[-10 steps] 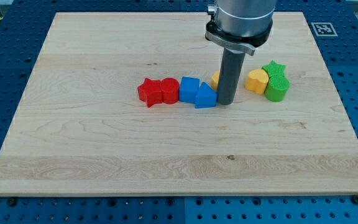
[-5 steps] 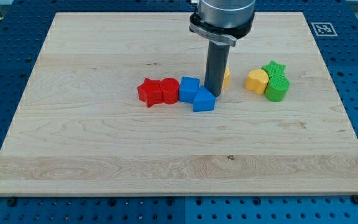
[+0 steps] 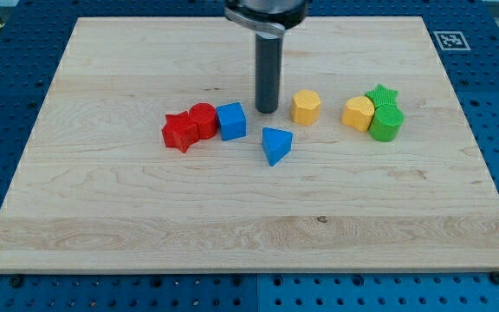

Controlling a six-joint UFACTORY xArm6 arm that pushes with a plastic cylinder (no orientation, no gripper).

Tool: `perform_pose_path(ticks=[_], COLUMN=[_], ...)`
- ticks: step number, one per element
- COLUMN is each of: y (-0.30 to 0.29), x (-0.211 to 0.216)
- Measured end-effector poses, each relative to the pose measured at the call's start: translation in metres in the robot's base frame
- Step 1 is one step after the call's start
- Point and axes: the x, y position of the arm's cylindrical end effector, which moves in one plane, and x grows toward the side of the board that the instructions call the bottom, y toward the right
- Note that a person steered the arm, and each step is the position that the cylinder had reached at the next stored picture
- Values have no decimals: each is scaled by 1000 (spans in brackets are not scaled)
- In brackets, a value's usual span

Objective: Move the yellow hexagon to the top of the yellow heart

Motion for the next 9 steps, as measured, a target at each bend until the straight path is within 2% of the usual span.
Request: perform_pose_path(ticks=[2,5,7,9], y=[43,56,56,49], x=[39,36,20,25])
